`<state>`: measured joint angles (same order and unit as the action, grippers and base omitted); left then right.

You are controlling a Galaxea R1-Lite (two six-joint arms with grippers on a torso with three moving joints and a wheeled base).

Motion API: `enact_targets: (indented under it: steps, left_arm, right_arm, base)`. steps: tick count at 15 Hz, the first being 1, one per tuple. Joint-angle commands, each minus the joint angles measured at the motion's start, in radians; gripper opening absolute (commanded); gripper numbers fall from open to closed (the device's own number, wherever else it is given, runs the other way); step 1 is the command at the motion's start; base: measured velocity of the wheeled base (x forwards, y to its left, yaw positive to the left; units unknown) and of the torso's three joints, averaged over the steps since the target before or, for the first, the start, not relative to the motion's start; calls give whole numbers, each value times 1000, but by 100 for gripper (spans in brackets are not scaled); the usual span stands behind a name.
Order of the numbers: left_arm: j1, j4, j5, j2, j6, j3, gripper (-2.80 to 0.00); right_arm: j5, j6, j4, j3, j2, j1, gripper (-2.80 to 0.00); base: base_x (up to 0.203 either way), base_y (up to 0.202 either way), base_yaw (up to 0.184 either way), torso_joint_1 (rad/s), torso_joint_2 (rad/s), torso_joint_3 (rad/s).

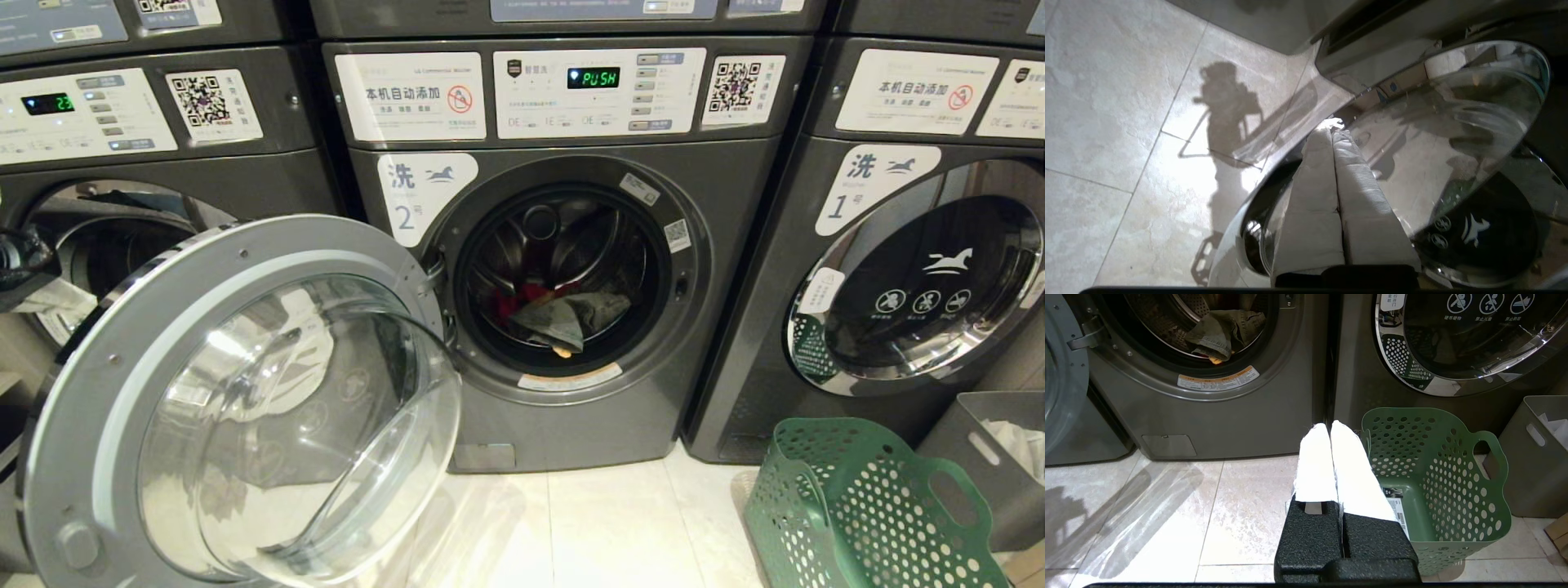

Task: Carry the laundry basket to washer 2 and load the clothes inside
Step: Close the washing machine door with the left hand

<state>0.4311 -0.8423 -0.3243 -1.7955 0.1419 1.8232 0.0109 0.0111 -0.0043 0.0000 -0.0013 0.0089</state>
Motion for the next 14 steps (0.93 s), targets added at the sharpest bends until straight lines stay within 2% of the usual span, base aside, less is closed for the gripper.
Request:
enact_targets:
  steps: [1, 6, 11, 14]
  left_arm:
    - [-9, -65, -2, 48, 1, 1, -280]
    - [-22, -119, -2, 101, -2, 6, -280]
    - [-98, -211, -2, 154, -2, 7, -280]
    - [-135, -216, -2, 167, -2, 6, -280]
  right_arm:
    - [0, -2, 0, 0, 1, 0, -280]
    - [0, -5, 0, 0, 1, 0, -280]
    - [0, -2, 0, 0, 1, 0, -280]
    - [0, 1, 0, 0, 1, 0, -280]
  base:
    - [0, 0, 0, 0, 0, 0]
    - [0, 0, 0, 0, 0, 0]
    - [0, 0, 0, 0, 0, 0]
    - [0, 0, 0, 0, 0, 0]
